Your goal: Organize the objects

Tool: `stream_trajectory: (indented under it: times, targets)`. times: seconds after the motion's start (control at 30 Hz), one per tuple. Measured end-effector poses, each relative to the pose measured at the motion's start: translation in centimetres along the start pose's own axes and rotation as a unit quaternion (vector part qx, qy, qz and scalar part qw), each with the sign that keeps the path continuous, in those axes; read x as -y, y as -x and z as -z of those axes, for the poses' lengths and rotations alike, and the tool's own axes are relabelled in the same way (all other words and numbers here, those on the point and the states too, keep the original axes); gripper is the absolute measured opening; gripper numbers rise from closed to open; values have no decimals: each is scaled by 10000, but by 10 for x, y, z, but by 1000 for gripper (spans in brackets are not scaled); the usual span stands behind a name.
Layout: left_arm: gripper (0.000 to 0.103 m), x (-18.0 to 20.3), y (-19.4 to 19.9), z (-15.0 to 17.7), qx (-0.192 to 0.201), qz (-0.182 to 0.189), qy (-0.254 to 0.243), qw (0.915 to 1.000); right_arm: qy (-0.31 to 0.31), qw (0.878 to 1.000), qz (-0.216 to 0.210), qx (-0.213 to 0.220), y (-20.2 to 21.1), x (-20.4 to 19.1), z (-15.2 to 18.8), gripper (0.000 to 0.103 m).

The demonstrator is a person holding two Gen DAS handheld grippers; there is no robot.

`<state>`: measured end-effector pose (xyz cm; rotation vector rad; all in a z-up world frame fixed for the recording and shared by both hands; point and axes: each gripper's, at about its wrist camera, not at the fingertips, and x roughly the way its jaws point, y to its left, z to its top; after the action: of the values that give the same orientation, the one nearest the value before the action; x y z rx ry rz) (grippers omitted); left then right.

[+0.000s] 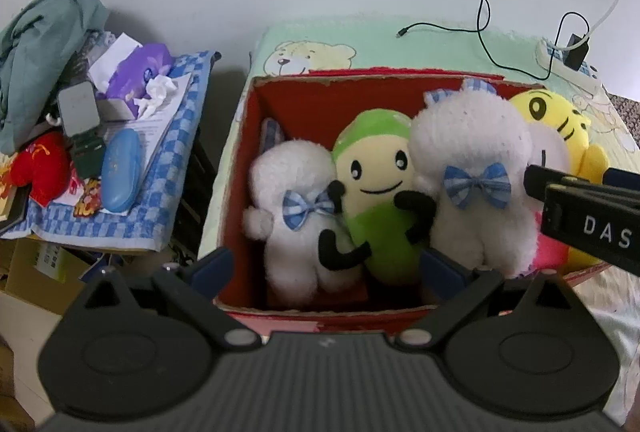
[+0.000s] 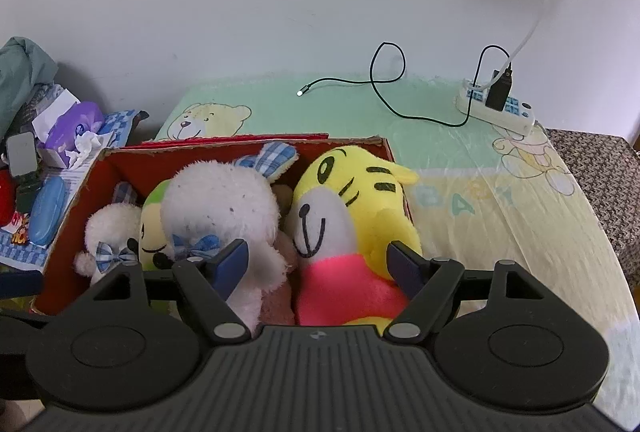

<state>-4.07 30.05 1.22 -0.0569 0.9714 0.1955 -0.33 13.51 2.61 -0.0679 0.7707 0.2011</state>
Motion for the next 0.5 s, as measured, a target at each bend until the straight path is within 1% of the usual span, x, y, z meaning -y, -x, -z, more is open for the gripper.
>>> stream_trajectory:
  times: [0.5]
  targets:
    - [100, 7, 1, 1, 24, -60, -111, 9999, -76, 9999, -84, -100, -4, 9, 5, 78]
